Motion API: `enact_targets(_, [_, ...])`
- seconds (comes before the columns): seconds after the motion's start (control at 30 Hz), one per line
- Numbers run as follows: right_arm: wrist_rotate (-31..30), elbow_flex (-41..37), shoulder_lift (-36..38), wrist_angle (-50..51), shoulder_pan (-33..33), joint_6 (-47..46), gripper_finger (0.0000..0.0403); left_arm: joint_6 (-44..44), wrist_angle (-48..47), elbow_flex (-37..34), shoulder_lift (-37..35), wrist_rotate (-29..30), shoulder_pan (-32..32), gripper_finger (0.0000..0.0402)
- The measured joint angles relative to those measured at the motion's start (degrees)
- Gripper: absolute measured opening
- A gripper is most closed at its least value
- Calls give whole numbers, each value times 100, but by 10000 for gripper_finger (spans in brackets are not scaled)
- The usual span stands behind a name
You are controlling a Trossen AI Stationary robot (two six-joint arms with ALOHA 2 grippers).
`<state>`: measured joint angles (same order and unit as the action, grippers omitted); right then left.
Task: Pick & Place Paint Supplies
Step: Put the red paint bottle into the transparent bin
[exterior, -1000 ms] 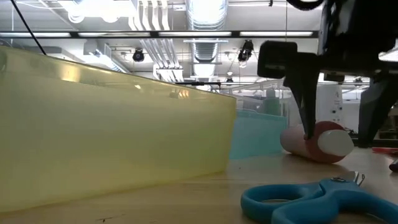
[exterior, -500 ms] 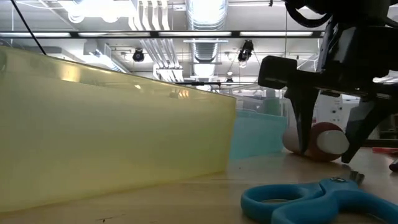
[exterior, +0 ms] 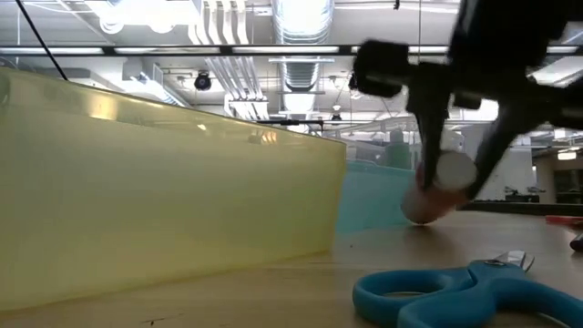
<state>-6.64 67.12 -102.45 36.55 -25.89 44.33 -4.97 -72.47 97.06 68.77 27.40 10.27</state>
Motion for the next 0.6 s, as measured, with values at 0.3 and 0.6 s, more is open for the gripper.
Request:
enact_targets(0.3, [703, 1287, 72, 962, -440, -1683, 111, 22, 2, 0, 5, -74, 2, 308])
enact_targets(0.6, [464, 2040, 625, 1028, -965, -3867, 111, 48, 16, 0, 7, -245, 1, 308])
